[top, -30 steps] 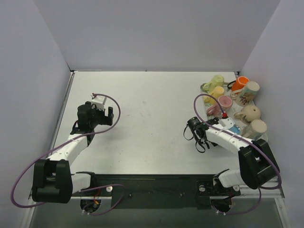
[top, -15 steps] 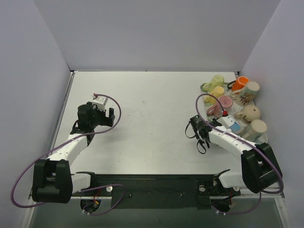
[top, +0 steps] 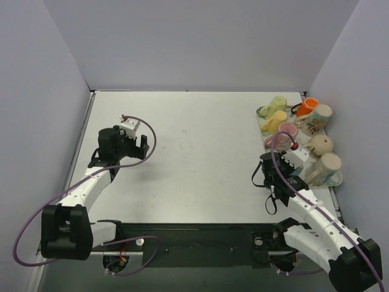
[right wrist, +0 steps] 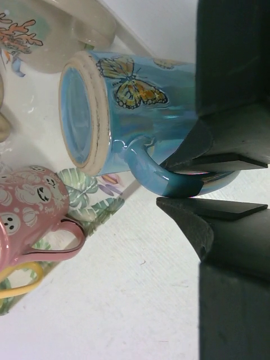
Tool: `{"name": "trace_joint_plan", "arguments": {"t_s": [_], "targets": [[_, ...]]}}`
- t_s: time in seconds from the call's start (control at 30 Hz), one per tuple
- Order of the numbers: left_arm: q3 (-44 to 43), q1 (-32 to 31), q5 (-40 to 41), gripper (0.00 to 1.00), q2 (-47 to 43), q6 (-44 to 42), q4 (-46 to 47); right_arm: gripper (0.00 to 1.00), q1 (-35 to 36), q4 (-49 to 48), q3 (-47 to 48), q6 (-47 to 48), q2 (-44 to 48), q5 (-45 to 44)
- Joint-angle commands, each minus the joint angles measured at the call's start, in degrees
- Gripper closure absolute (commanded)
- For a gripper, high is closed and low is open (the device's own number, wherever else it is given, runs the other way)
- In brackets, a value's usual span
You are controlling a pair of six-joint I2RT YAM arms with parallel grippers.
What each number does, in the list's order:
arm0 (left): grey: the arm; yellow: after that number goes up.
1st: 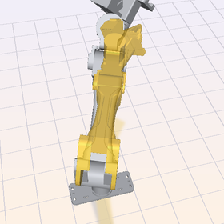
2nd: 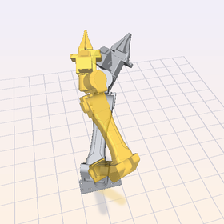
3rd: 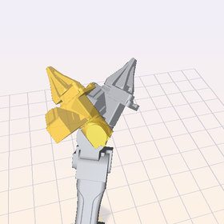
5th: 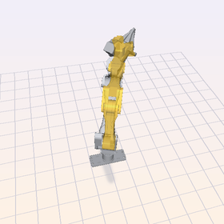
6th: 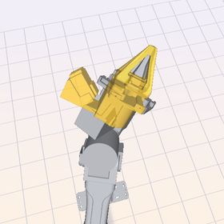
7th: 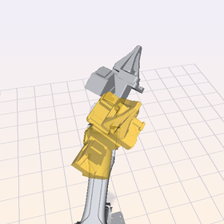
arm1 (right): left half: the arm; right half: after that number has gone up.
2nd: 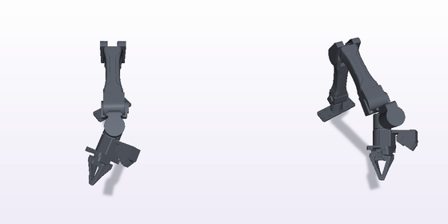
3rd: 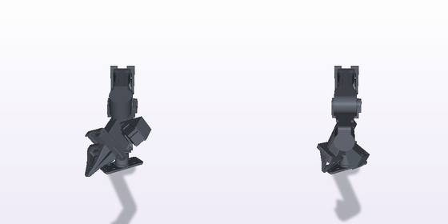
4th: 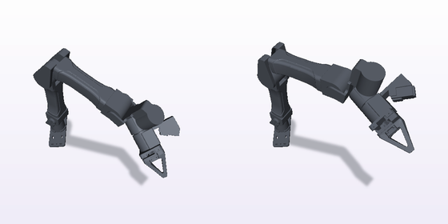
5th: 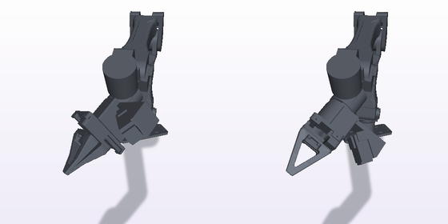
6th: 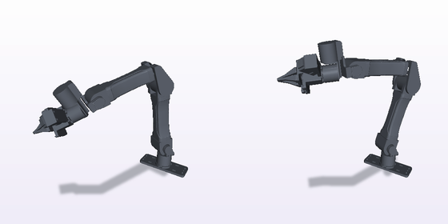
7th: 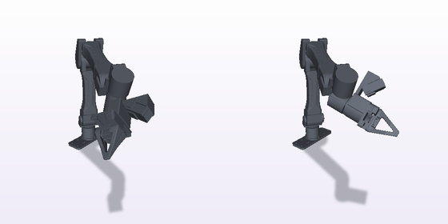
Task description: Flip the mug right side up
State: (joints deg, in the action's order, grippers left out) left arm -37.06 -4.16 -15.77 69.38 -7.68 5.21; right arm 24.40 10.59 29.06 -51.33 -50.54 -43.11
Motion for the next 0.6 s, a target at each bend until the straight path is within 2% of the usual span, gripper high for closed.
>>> {"name": "trace_joint_plan", "arguments": {"t_s": [0.0,0.17,0.4,0.57], "targets": [[-4.7,-0.8,-5.4,0.04,0.0,-0.7,-2.9,1.00,-2.0,-2.3,2.9,7.2,2.0,4.5],[-7.4,-3.5,-12.5,0.08,0.5,-1.8,-5.0,1.00,-2.7,-1.0,6.6,8.1,2.6,8.0],[-11.0,-15.7,-6.8,0.08,3.0,-5.8,-7.8,1.00,-5.1,-1.2,7.9,5.1,4.1,11.6],[-12.6,-21.9,-7.1,0.08,4.2,-6.8,-6.1,1.00,-5.3,-3.1,9.9,4.0,3.6,18.5]]}}
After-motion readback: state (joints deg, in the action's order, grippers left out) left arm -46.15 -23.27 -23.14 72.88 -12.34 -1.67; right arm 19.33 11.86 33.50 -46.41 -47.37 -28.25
